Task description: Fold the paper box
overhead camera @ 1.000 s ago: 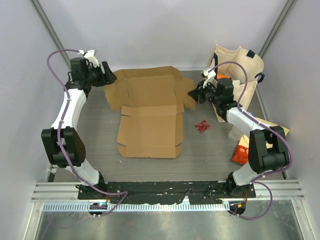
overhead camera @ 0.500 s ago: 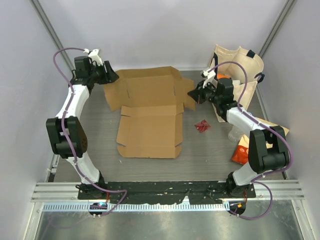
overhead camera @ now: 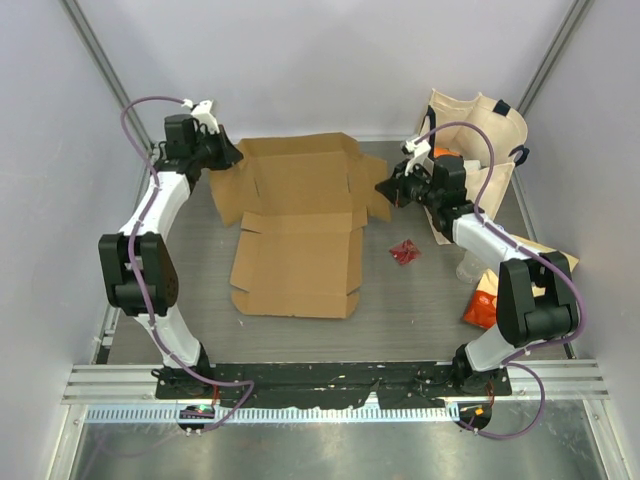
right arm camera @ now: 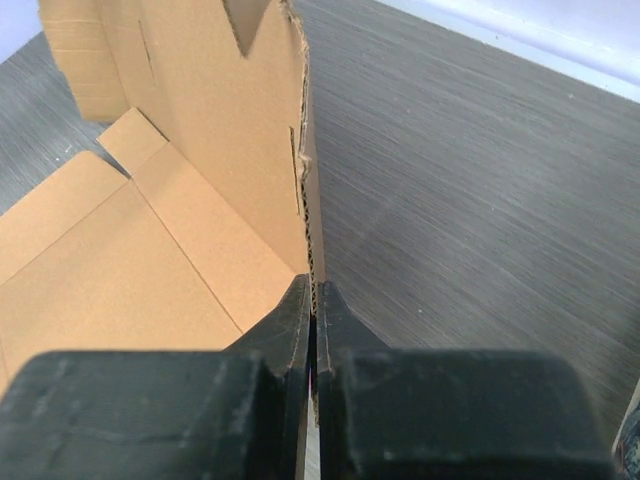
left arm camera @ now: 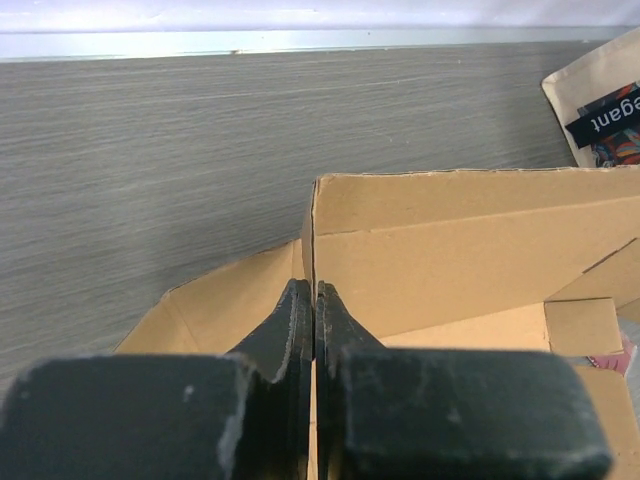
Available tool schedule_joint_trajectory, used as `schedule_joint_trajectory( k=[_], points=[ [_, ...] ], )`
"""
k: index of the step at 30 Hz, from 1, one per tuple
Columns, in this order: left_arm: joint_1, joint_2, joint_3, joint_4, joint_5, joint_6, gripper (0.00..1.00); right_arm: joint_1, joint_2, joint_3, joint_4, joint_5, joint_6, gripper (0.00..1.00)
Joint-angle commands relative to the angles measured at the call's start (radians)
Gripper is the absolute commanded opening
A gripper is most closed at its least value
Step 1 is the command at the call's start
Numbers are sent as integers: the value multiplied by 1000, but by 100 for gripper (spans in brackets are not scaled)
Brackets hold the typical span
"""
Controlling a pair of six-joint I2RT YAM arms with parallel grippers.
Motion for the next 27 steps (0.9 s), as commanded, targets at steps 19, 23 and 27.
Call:
schedule_joint_trajectory(
  k=[19,23,27],
  points=[
    [-101,-255,-188,9,-63,13,0,282,22,523,-460,378,-387,76],
    [-114,-286,-217,-3,-64,10,0,295,151,727,-558,213,-429,70],
    [-129,-304,-252,-8,-83,16,0,323,248,850,-624,129,-439,63]
  ],
)
